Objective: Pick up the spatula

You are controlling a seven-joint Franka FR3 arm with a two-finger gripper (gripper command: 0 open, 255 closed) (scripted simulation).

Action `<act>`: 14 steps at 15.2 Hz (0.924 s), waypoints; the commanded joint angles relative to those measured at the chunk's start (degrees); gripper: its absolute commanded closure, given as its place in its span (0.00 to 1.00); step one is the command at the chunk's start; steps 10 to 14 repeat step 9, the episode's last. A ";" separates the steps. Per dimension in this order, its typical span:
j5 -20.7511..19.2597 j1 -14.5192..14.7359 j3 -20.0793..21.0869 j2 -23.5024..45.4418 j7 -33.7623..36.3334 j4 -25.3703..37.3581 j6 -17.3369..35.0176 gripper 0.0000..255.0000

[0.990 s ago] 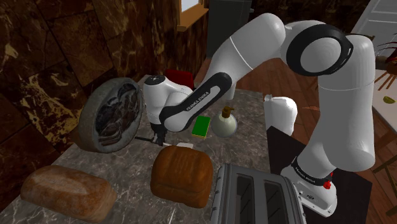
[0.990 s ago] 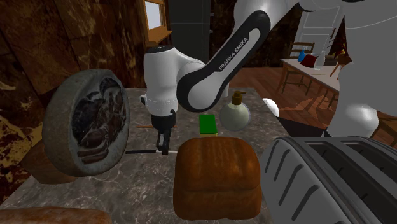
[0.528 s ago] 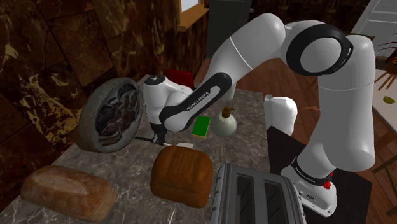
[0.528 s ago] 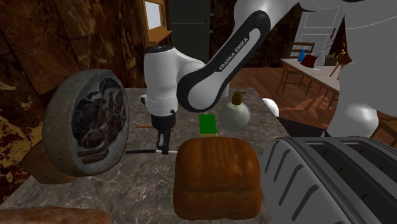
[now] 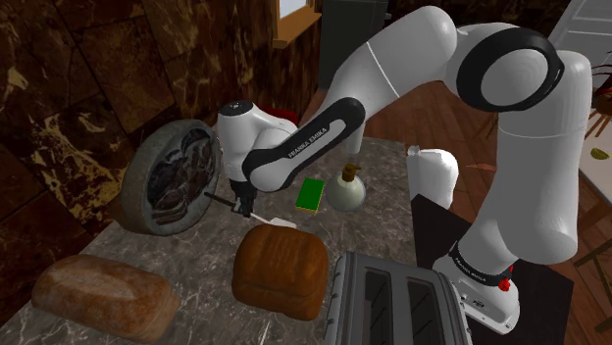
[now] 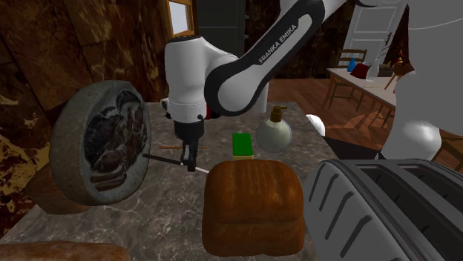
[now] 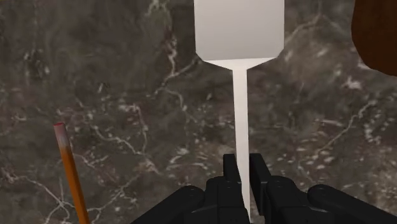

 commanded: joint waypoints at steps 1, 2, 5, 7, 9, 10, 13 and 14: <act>0.44 -0.19 0.23 -1.05 -0.31 0.36 -1.39 1.00; 0.62 -0.26 0.33 -1.50 -0.43 0.53 -2.01 1.00; 1.16 -0.44 0.59 -2.80 -0.78 1.14 -3.86 1.00; 1.50 -0.55 0.75 -3.62 -1.01 1.61 -5.12 1.00; 1.52 -0.56 0.76 -3.69 -1.03 1.64 -5.22 1.00; 1.52 -0.56 0.76 -3.69 -1.03 1.64 -5.22 1.00; 1.52 -0.56 0.76 -3.69 -1.03 1.64 -5.22 1.00; 1.52 -0.56 0.76 -3.69 -1.03 1.64 -5.22 1.00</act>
